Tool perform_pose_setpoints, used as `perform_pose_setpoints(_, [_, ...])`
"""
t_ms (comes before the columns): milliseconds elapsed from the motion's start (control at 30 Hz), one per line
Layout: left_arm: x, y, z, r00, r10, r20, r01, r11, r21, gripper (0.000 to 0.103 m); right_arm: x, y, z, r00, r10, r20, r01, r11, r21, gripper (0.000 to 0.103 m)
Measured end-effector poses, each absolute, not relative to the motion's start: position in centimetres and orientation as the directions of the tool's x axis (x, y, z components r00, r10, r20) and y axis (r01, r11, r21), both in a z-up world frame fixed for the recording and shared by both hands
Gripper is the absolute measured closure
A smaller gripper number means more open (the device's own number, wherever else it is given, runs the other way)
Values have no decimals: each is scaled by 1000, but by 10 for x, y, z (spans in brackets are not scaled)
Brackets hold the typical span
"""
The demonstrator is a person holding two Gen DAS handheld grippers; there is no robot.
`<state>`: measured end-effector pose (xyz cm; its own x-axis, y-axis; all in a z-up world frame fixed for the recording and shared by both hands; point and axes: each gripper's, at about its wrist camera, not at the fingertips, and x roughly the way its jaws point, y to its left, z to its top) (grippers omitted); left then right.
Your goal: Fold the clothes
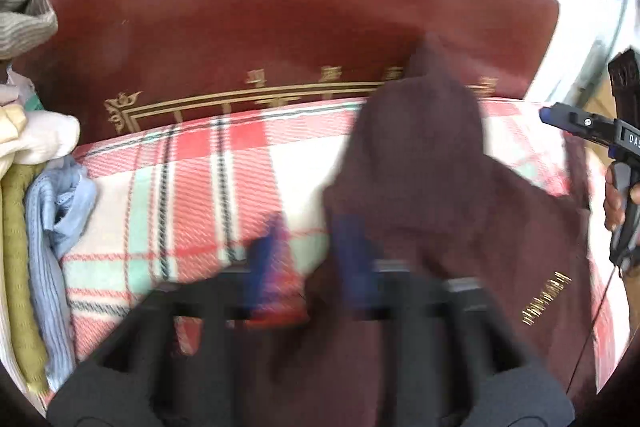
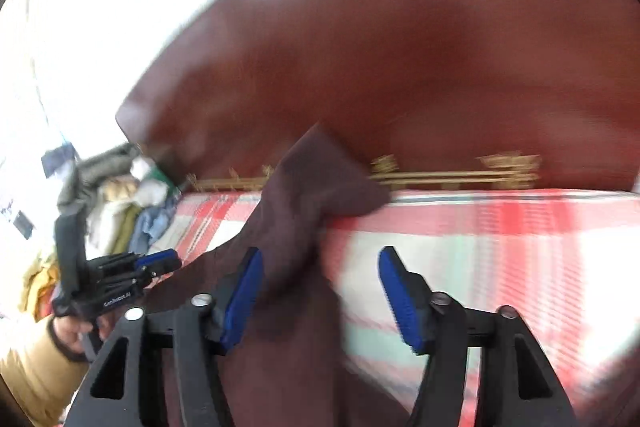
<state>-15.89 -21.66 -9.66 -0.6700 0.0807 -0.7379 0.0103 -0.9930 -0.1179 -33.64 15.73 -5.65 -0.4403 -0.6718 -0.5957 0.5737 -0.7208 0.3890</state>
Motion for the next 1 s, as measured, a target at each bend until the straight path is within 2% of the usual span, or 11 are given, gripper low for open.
perform_pose_setpoints(33, [-151,-212,-92,-697,115,-708,-14,-989,-147,2,-330,185,-53,-481,-651,-588,542,-748,384,27])
perform_pose_setpoints(67, [-143,-208,-87,-720,148,-678,-39,-984,-174,1,-323,212,-50,-519,-626,-582,507,-774,379,26])
perform_pose_setpoints(233, [-121,-167,-75,-712,272,-647,-166,-961,-221,1,-312,338,-77,-636,-448,-628,210,-884,418,26])
perform_pose_setpoints(367, [-112,-140,-74,-665,334,-668,-233,-943,-239,1,-315,404,-106,-676,-342,-652,11,-890,456,26])
perform_pose_setpoints(500, [-108,-124,-77,-622,369,-691,-252,-929,-270,1,-327,423,-130,-681,-373,-630,-48,-836,546,26])
perform_pose_setpoints(733, [-106,-112,-87,-581,386,-717,-232,-923,-308,1,-348,436,-145,-766,-403,-500,-61,-729,682,28])
perform_pose_setpoints(767, [-105,-111,-87,-579,384,-719,-231,-923,-307,1,-352,436,-146,-755,-414,-509,-60,-729,682,32])
perform_pose_setpoints(800, [-104,-110,-88,-574,384,-723,-232,-923,-307,1,-356,435,-148,-743,-425,-517,-59,-728,683,42])
perform_pose_setpoints(833, [-105,-108,-90,-570,383,-727,-229,-923,-308,1,-361,435,-149,-732,-435,-525,-57,-728,683,63])
perform_pose_setpoints(900, [-105,-105,-93,-558,384,-735,-223,-923,-313,1,-365,438,-155,-705,-472,-529,-59,-704,707,97])
perform_pose_setpoints(1000, [-105,-102,-98,-548,386,-743,-212,-922,-322,1,-361,444,-156,-692,-508,-513,-48,-676,735,98])
